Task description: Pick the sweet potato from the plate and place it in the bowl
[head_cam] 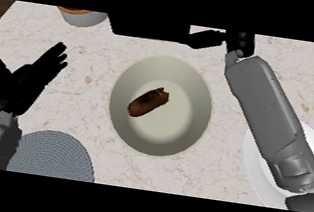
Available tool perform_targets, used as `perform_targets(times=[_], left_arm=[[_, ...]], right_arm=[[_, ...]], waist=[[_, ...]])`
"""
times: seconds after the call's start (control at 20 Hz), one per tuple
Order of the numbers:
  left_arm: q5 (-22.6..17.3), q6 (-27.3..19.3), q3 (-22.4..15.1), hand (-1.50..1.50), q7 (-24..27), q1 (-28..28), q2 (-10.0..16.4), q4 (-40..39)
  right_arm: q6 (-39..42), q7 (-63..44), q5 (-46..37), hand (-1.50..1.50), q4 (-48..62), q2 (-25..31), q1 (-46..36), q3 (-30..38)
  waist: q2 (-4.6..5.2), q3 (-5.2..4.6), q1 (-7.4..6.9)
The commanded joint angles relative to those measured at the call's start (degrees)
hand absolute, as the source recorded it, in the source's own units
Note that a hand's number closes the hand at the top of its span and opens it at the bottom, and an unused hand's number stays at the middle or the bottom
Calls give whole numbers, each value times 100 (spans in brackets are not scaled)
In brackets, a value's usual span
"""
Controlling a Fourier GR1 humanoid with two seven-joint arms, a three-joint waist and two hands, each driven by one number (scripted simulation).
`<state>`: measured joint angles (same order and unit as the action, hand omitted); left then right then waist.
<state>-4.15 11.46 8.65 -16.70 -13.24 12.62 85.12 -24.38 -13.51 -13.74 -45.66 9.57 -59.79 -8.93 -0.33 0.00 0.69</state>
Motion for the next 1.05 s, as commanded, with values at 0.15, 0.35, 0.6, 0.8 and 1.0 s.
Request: perform_targets(times=[0.15, 0.35, 0.6, 0.8, 1.0], left_arm=[[22, -59, 23, 0, 66, 196, -66, 23], [-278, 189, 398, 0, 73, 304, 259, -14], [-91, 73, 273, 0, 182, 397, 149, 16], [-188, 47, 344, 0, -131, 401, 241, 347], [-47, 19, 194, 0, 165, 624, 46, 274]], right_arm=[[1108, 116, 346, -150, -2505, 850, 1359, -212], [1623, 308, 905, -150, -3945, 1588, 2364, 155], [2445, 386, 2100, -150, -5737, 1788, 3599, 465], [2838, 218, 3261, -150, -6957, 1973, 4587, 1150], [3291, 799, 3482, 150, -8205, 2113, 6438, 1514]], waist=[[-63, 1, 204], [-65, 3, 261], [-74, 8, 373], [-112, 19, 436], [-59, 12, 376]])
